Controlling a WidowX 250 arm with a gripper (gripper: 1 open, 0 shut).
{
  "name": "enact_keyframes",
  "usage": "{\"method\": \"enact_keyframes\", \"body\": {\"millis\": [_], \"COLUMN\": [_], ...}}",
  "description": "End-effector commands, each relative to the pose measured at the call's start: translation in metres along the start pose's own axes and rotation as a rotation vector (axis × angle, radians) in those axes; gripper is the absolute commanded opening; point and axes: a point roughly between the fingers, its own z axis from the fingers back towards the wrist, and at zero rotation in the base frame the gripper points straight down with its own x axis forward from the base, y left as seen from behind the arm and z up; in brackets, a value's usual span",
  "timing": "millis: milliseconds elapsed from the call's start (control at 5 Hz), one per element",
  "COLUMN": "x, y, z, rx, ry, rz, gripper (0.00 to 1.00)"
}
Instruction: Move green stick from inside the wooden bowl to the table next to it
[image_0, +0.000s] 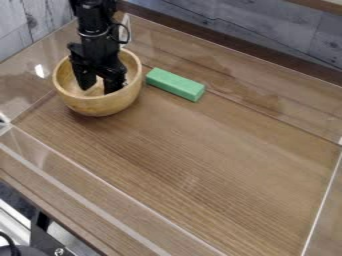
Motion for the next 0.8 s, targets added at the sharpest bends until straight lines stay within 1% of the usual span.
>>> {"method": "enact_keyframes", "body": {"millis": [0,600], "x": [0.0122,0.0145], "y": [0.0048,0.0027], "z": [0.0144,0.0106], "rx": [0.022,0.007], "ry": [-0.045,-0.028], "rz": [0.003,0.018], "gripper": [1.00,1.00]}}
